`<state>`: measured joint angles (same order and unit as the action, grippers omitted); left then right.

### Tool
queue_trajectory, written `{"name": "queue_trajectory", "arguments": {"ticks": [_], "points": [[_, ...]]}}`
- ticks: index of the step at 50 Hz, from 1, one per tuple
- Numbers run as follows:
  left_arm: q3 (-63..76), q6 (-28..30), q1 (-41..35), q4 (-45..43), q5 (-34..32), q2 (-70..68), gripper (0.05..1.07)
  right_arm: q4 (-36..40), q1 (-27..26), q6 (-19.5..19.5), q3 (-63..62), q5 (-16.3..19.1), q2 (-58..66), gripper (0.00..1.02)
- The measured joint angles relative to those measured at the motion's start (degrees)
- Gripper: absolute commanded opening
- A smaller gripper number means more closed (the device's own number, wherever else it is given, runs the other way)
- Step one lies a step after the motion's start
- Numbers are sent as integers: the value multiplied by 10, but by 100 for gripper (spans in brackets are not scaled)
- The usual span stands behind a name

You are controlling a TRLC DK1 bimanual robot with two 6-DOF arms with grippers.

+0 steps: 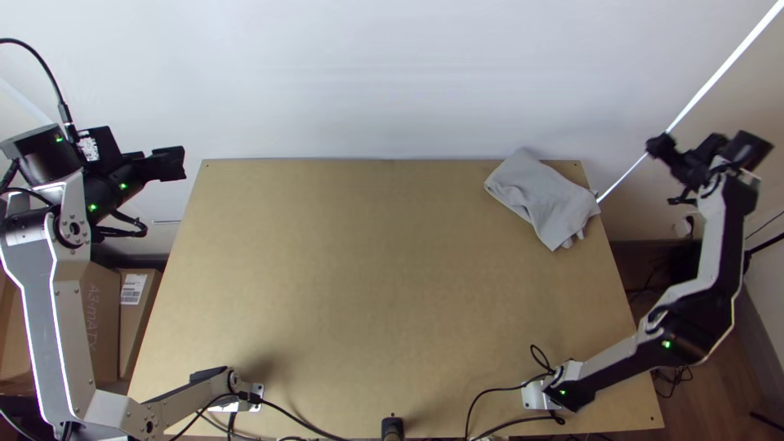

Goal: Fold the t-shirt

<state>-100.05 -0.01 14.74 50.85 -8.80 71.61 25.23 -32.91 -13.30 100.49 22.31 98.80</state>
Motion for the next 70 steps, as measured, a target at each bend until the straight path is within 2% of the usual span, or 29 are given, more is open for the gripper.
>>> {"name": "queue_trajectory", "arguments": {"ticks": [4,8,11,13,15,22,29,33,40,42,54,63,70], "points": [[3,0,-1,-14,0,-2,103,-34,0,12,5,0,-53,98],[11,-3,-1,-50,0,-10,103,-45,0,14,17,-2,-97,90],[26,-5,-1,-90,0,-25,103,-47,2,14,29,-6,-126,92],[37,-6,-1,-108,0,-37,103,-50,5,14,37,-14,-146,99],[49,-7,-1,-129,0,-50,103,-66,9,13,38,-19,-171,99],[76,-12,-1,-169,4,-92,103,-167,18,-33,37,-37,-265,99],[136,-15,-1,-232,17,-147,103,-201,18,-58,17,-52,-367,99],[191,-15,-1,-289,20,-189,103,-257,18,-66,-42,-55,-440,99],[299,-15,-1,-358,20,-263,103,-473,17,-71,-248,-70,-583,99],[319,-15,-1,-361,20,-278,103,-508,14,-70,-302,-70,-619,99],[465,-22,-3,-421,20,-348,103,-528,13,-70,-544,-74,-752,99],[592,-31,-16,-476,20,-400,103,-526,15,-70,-667,-73,-819,99],[656,-48,-27,-492,20,-427,103,-525,47,-61,-756,-74,-871,99]]}}
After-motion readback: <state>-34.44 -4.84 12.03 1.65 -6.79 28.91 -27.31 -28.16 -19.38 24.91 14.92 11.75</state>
